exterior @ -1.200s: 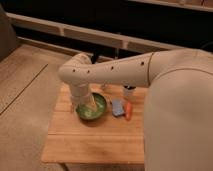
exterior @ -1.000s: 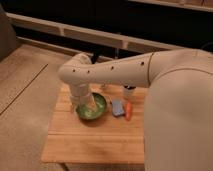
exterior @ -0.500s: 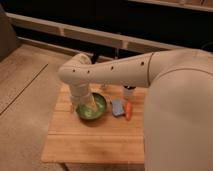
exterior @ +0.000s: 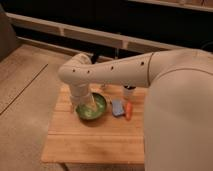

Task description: Place the bottle in the ceramic bowl

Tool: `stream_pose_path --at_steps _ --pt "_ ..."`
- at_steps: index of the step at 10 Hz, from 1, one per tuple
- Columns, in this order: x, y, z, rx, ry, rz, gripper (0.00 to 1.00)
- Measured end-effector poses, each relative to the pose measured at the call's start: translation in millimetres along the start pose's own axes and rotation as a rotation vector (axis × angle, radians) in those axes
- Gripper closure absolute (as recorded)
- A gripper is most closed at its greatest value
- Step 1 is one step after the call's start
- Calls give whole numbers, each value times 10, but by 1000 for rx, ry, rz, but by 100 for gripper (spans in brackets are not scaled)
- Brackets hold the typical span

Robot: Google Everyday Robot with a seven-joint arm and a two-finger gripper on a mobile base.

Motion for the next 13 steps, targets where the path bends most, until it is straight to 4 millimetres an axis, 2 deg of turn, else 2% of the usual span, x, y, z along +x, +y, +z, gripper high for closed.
stream_pose_path --at_steps 11,13 --pt "-7 5 -6 3 -3 -4 35" --pt "-132 39 16 40 -37 -56 35"
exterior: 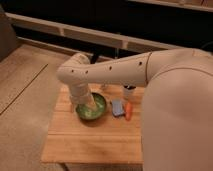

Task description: Place the bottle in the ceramic bowl

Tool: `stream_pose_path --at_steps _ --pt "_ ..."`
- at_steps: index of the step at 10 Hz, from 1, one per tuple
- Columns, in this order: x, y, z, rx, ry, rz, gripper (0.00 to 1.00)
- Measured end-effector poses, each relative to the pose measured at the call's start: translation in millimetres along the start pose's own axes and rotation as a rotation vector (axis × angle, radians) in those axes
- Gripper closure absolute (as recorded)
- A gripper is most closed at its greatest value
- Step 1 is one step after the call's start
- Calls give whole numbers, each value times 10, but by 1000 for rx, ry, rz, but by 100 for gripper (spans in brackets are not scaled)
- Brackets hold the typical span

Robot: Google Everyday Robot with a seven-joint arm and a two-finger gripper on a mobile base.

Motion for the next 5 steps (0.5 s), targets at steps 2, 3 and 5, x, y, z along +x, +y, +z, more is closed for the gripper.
stream_pose_path --at_steps 2,3,5 --pt "-248 -159 -2 52 -56 -42 35" --pt "-418 -305 -77 69 -101 -56 35" --pt "-687 -442 -278 64 -188 -86 35"
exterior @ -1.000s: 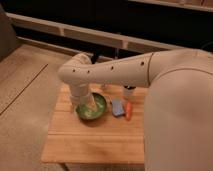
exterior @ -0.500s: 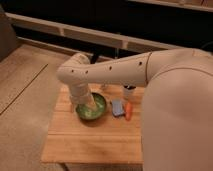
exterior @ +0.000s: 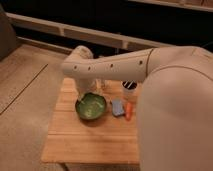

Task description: Place the bottle in the ceramic bowl

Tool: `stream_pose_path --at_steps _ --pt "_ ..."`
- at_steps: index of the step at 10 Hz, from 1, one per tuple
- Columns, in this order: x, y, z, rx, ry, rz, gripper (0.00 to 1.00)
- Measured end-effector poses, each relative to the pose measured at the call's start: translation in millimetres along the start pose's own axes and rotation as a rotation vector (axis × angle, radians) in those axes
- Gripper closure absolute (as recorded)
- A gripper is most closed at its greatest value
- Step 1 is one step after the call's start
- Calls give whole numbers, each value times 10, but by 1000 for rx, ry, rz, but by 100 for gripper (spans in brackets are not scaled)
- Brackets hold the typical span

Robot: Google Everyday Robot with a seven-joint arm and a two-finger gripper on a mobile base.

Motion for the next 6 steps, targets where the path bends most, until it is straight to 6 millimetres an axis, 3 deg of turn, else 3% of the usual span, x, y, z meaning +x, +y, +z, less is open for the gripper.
stream_pose_path --at_steps 3,6 --pt "-445 -268 -368 -48 -156 -48 35" --pt "-487 -273 -408 -53 -171 -54 35"
